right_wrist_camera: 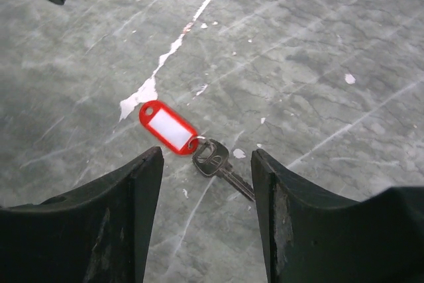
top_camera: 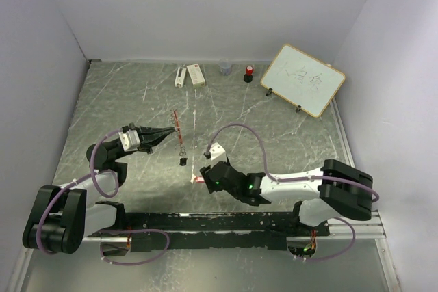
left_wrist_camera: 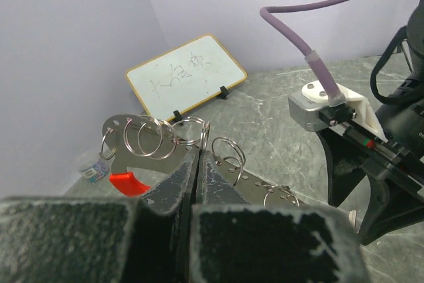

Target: Put the keys on the keyring

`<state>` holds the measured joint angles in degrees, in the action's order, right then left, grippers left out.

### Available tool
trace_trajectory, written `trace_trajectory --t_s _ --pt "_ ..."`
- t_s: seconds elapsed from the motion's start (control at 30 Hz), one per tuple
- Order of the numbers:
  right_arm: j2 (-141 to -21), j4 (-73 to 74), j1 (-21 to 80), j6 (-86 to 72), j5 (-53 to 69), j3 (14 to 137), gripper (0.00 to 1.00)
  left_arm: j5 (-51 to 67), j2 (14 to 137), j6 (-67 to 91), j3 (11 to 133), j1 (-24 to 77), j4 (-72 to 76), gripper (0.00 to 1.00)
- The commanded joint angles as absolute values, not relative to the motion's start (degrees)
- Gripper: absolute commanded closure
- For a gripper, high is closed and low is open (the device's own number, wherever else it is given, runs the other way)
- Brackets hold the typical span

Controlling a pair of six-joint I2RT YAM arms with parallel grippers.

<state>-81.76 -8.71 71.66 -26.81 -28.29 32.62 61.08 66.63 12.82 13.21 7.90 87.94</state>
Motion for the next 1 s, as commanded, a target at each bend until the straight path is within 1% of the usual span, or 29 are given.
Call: trace_trajectory --t_s 0.0,0.07,0.3,0.53,0.77,0.9,0.97 --pt "-78.62 -18.18 68.99 -19.24 -16.84 27.81 0.44 61.14 66.37 13.85 13.01 7.21 103.68 0.93" --pt "-78.24 -20.8 67.16 -16.81 -10.8 26.33 0.45 61.15 66.19 13.89 13.01 7.21 103.58 0.93" --pt "-78.71 -24.8 62.08 -11.66 -1.95 24.54 0.46 61.17 66.35 13.88 13.01 7.21 103.61 0.93" --pt "-81.41 -25.03 61.0 -8.44 0.34 25.13 0.5 61.18 66.8 13.63 13.04 7.21 103.58 0.93" --pt "-84.21 -25.78 59.66 -7.75 2.54 24.98 0.52 61.28 66.8 13.71 13.1 7.21 103.62 0.93" --pt "-84.95 -25.84 59.29 -7.65 2.98 24.96 0.56 61.3 66.96 13.65 13.1 7.16 103.62 0.93" --pt "-85.19 -25.55 59.16 -7.54 3.23 25.04 0.6 61.35 66.97 13.66 13.1 7.21 103.61 0.93"
